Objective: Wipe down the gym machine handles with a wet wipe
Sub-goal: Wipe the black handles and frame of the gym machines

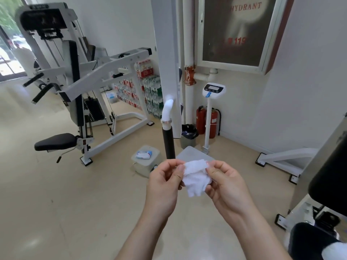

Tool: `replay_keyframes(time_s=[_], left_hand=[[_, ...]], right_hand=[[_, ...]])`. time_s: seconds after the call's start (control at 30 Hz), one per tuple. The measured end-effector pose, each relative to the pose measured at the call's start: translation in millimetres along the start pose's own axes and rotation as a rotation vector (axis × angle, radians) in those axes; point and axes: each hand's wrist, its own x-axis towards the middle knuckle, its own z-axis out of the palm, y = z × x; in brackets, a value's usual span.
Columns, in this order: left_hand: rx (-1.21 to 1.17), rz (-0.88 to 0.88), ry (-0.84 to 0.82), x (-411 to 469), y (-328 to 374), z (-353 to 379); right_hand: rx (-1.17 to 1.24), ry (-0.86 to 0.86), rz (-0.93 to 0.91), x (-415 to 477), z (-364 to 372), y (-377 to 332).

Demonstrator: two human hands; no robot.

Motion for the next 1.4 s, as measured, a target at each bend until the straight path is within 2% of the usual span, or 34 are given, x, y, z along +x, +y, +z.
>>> replay_keyframes(time_s=[0.23, 0.4, 0.57, 0.63, 0.73, 0.8, 1.03, 1.13, 1.2, 1.27, 1.33, 1.4], left_hand=[[0.070, 0.009, -0.112, 39, -10, -36], [0.045, 0.030, -0.469, 72, -4, -77], [0.103, 0.148, -0.505, 112, -10, -115], [0.108, 0.138, -0.537, 126, -7, -125], [0.070, 0.086, -0.621, 138, -4, -128], [0.015, 0.048, -0.627, 144, -4, -126], [0.062, 0.005, -0.624, 167, -12, -113], [0.148, 0.049, -0.629, 172, -22, -115], [0.196, 0.083, -0.587, 179, -28, -117], [0.192, 0.077, -0.548, 188, -28, -118], [0.209, 0.106, -0.593, 198, -19, -115], [0.264, 0.183, -0.684, 208, -9, -107]], right_hand=[[-0.178, -0.045, -0.055, 17, 29, 10], [-0.314, -0.063, -0.124, 30, 62, 22], [-0.243, 0.194, -0.201, 31, 107, 42], [-0.257, 0.373, -0.306, 31, 127, 52], [-0.417, 0.668, -0.494, 37, 151, 71], [-0.458, 0.772, -0.571, 43, 160, 80], [-0.611, 0.809, -0.576, 75, 161, 96], [-0.731, 0.884, -0.583, 88, 151, 102], [-0.655, 0.956, -0.589, 95, 145, 104], [-0.475, 1.001, -0.609, 100, 140, 100], [-0.411, 1.040, -0.648, 103, 138, 88], [-0.446, 1.030, -0.674, 109, 142, 76]])
